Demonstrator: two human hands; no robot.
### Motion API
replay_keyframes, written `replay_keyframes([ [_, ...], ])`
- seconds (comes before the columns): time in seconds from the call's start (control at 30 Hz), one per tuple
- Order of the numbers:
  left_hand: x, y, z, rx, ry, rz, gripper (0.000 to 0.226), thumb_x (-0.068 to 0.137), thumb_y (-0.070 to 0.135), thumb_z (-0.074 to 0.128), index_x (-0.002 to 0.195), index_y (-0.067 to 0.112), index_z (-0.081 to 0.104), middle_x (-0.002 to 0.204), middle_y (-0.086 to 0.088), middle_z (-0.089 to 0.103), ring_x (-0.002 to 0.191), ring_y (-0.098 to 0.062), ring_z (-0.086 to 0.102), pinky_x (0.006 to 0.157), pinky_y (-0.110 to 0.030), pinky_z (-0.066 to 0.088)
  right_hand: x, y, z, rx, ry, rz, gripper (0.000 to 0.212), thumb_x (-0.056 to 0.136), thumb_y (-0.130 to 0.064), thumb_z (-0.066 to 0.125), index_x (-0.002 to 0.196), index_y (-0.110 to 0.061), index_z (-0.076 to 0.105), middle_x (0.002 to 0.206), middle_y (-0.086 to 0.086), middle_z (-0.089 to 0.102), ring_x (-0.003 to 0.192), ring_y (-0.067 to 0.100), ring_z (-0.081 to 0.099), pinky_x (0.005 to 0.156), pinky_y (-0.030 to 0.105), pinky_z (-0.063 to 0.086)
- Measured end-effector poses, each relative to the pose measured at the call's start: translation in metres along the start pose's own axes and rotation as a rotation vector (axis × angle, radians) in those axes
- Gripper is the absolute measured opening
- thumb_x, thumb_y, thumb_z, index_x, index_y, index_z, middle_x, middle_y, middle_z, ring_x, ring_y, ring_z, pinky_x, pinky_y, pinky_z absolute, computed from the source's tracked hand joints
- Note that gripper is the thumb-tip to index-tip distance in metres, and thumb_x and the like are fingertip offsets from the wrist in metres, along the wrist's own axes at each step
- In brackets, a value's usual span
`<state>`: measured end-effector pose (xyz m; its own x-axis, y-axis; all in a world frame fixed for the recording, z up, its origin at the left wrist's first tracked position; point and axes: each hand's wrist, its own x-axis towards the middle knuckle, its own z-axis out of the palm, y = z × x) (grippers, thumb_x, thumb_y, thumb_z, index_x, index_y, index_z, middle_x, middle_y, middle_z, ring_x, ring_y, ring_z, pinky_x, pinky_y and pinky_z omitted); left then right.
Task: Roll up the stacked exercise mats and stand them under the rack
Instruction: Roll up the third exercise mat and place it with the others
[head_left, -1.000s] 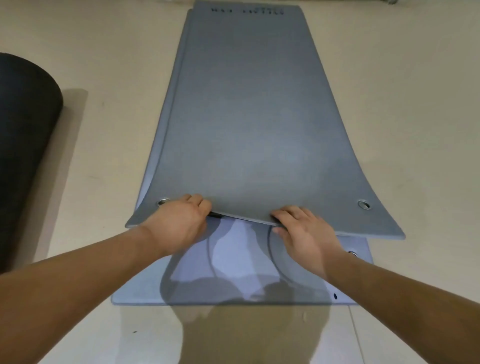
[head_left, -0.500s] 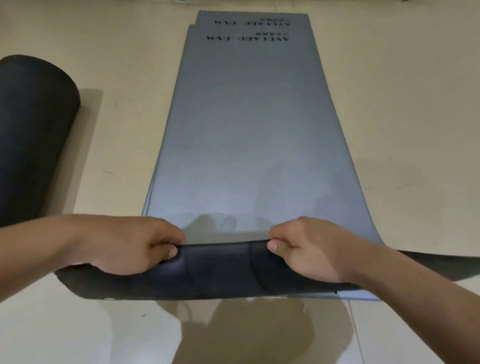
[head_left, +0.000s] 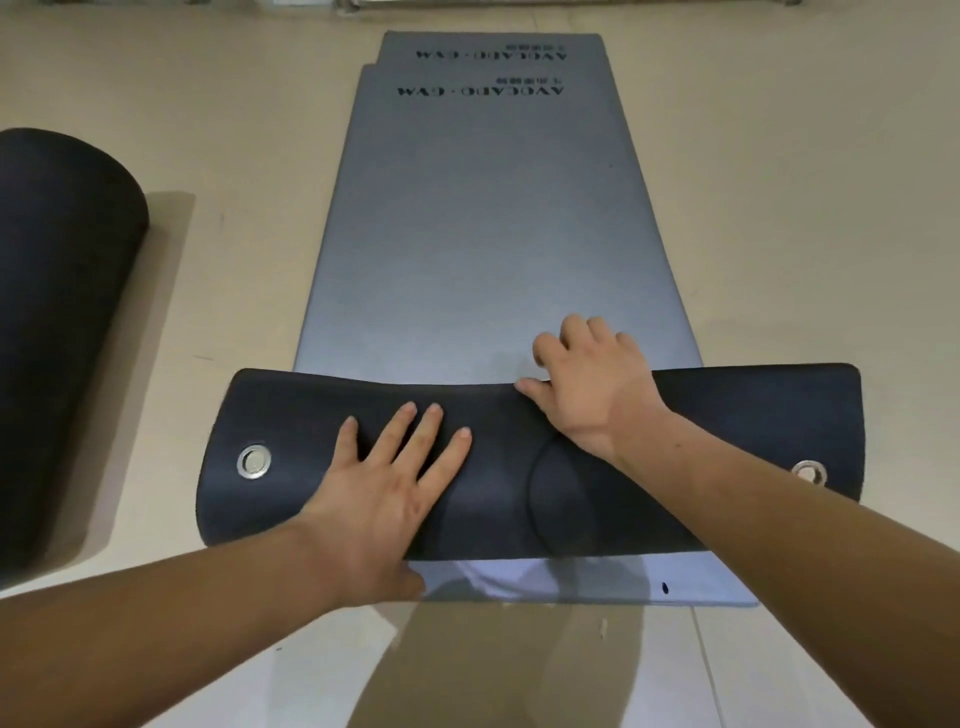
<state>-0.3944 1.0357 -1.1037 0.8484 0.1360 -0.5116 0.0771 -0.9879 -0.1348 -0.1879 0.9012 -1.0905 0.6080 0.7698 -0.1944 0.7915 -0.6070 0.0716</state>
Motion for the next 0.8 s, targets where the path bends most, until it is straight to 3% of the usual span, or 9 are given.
replay_keyframes([
  [0.07,0.014,-0.005,0.001,-0.036,0.052,0.002,0.135,0.078,0.071,0.066,0.152,0.029,-0.039,0.17,-0.012,-0.022,0.159,-0.035,-0.014,0.124,-0.066,0.009,-0.019,-0.001,-0.005,0.053,0.155,-0.014,0.055,0.098,-0.066,0.04,0.122,-0.021,0.06,0.12,0.006,0.054,0.111,0.03,0.051,0.092,0.042,0.041],
  [0.13,0.024,-0.011,-0.004,-0.06,0.057,0.022,0.137,0.072,0.069,0.07,0.155,0.031,-0.032,0.171,-0.01,-0.011,0.159,-0.033,-0.003,0.123,-0.063,0.017,-0.043,-0.003,-0.011,0.099,0.045,-0.032,0.077,0.083,-0.085,0.041,0.129,-0.027,0.059,0.126,0.005,0.055,0.121,0.03,0.05,0.102,0.044,0.042],
  [0.2,0.032,-0.02,-0.016,-0.058,0.024,0.061,0.141,0.065,0.072,0.074,0.159,0.032,-0.023,0.17,-0.006,0.001,0.157,-0.03,0.01,0.12,-0.058,0.028,-0.058,-0.005,-0.007,0.046,-0.185,-0.022,0.107,0.068,-0.096,0.049,0.154,-0.035,0.036,0.157,0.009,0.034,0.15,0.034,0.025,0.123,0.053,0.023],
  [0.27,0.044,-0.031,-0.033,-0.073,-0.011,0.095,0.143,0.057,0.074,0.077,0.161,0.034,-0.012,0.165,-0.002,0.016,0.15,-0.026,0.025,0.114,-0.052,0.04,-0.062,-0.006,0.003,-0.033,-0.27,0.012,0.129,0.064,-0.095,0.057,0.164,-0.038,0.001,0.17,0.014,0.002,0.158,0.041,-0.004,0.124,0.065,0.005],
  [0.33,0.059,-0.039,-0.052,-0.11,-0.081,0.113,0.142,0.054,0.075,0.08,0.161,0.037,-0.005,0.16,0.003,0.026,0.143,-0.024,0.036,0.111,-0.047,0.046,-0.059,-0.002,0.014,-0.028,-0.273,0.056,0.136,0.063,-0.092,0.062,0.162,-0.04,-0.014,0.171,0.016,-0.006,0.157,0.044,-0.009,0.122,0.07,0.001],
  [0.43,0.076,-0.041,-0.059,-0.159,-0.191,0.121,0.138,0.051,0.073,0.081,0.16,0.042,0.003,0.151,0.007,0.039,0.132,-0.022,0.048,0.105,-0.045,0.051,-0.049,0.014,0.024,0.066,-0.288,0.032,0.135,0.058,-0.092,0.067,0.163,-0.042,-0.001,0.168,0.012,0.016,0.156,0.039,0.012,0.123,0.065,0.013],
  [0.57,0.068,-0.026,-0.032,-0.286,-0.279,0.117,0.118,0.053,0.062,0.085,0.152,0.046,0.023,0.137,0.014,0.055,0.114,-0.017,0.06,0.097,-0.04,0.055,-0.044,0.021,0.037,0.164,-0.385,-0.084,0.128,0.048,-0.092,0.072,0.158,-0.046,0.025,0.146,-0.004,0.05,0.134,0.025,0.048,0.113,0.049,0.034],
  [0.7,0.049,-0.021,-0.016,-0.379,-0.242,0.107,0.096,0.057,0.053,0.084,0.14,0.05,0.036,0.119,0.022,0.059,0.101,-0.011,0.062,0.085,-0.031,0.054,-0.048,0.014,0.037,0.198,-0.415,-0.118,0.112,0.05,-0.085,0.077,0.147,-0.048,0.035,0.126,-0.008,0.057,0.116,0.021,0.058,0.104,0.044,0.041],
  [0.8,0.04,-0.023,-0.022,-0.487,-0.369,0.123,0.082,0.061,0.043,0.087,0.131,0.052,0.045,0.114,0.021,0.062,0.1,-0.009,0.062,0.086,-0.031,0.056,-0.055,0.015,0.026,0.291,-0.523,-0.152,0.1,0.05,-0.079,0.082,0.136,-0.048,0.041,0.118,-0.014,0.062,0.103,0.017,0.063,0.094,0.04,0.052],
])
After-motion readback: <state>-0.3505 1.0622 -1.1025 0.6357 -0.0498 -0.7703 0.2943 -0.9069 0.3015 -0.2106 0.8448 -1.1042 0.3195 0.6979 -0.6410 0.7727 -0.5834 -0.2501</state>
